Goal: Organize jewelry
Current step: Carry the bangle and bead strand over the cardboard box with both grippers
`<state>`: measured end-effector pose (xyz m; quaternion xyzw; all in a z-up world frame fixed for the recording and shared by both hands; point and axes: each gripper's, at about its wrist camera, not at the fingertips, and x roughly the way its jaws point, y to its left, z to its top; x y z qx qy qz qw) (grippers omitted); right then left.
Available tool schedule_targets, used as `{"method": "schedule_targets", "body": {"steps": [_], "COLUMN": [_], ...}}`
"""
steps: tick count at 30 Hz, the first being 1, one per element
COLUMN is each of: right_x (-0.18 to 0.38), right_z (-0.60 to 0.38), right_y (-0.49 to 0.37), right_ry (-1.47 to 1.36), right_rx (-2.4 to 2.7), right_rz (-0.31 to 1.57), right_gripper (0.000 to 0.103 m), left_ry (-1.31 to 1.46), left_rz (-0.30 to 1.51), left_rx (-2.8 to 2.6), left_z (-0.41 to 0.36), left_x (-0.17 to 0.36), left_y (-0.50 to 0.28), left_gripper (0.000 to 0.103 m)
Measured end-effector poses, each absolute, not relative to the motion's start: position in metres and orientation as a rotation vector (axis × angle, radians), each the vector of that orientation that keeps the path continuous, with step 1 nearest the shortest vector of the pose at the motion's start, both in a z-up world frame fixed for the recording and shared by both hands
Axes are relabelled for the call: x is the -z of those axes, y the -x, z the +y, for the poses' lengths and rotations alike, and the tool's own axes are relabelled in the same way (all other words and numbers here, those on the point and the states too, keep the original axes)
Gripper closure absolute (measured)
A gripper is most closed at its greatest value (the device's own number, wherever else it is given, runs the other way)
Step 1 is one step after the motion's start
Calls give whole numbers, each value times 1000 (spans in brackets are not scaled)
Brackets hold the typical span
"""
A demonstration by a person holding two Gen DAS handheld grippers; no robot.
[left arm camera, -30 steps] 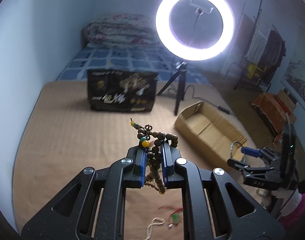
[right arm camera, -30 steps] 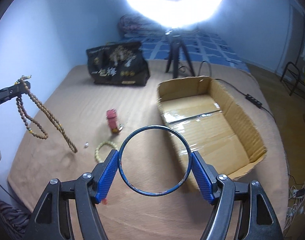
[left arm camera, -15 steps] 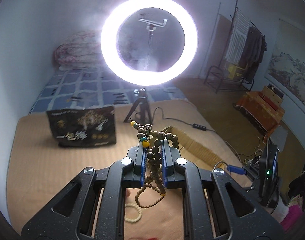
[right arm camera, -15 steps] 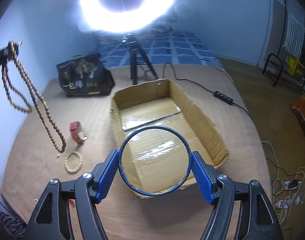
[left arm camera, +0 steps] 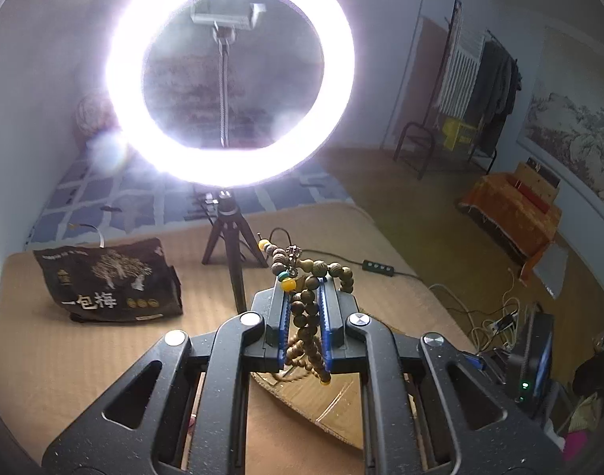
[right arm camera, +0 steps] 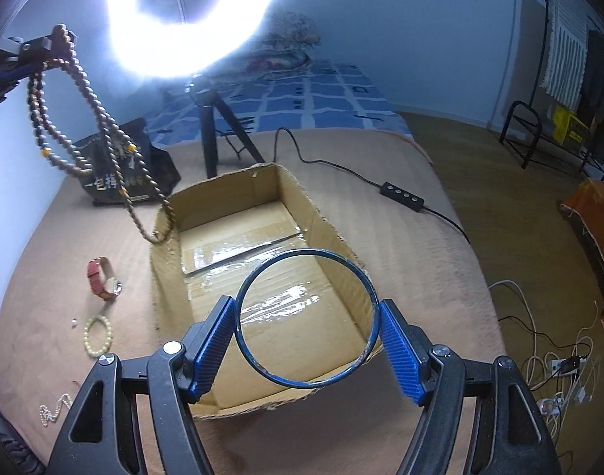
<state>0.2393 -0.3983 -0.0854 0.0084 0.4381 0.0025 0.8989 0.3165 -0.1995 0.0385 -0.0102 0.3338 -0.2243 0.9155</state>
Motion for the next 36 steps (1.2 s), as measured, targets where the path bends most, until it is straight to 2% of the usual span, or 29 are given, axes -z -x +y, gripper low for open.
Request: {"method": "schedule_targets", "body": {"steps": [19, 30, 31, 32, 33, 34, 36], "right_x": [128, 132, 131, 130, 130, 129, 127], "right_z": [-408, -410, -411, -411, -411, -410, -410], "right_y": [-267, -269, -269, -269, -268, -269, -267], "right_ry": [37, 34, 31, 30, 28, 27, 25], "right_rx": [24, 27, 25, 24, 24, 26, 25], "right_rz": [980, 978, 976, 975, 972, 970, 958], "right_gripper": [29, 28, 28, 26, 24, 18, 15], "left_ry": [-42, -60, -56, -54, -54, -55, -63], "left_rz": [892, 940, 949, 949, 945, 938, 930], "left_rx": [430, 433, 441, 443, 442, 441, 435], "left_z": [-241, -244, -244, -244, -244, -244, -243], "left_x": [83, 104, 104, 104, 103, 102, 100], "left_y": [-359, -364, -363, -363, -362, -361, -359], "left_gripper": [92, 91, 84, 71, 64, 60, 60]}}
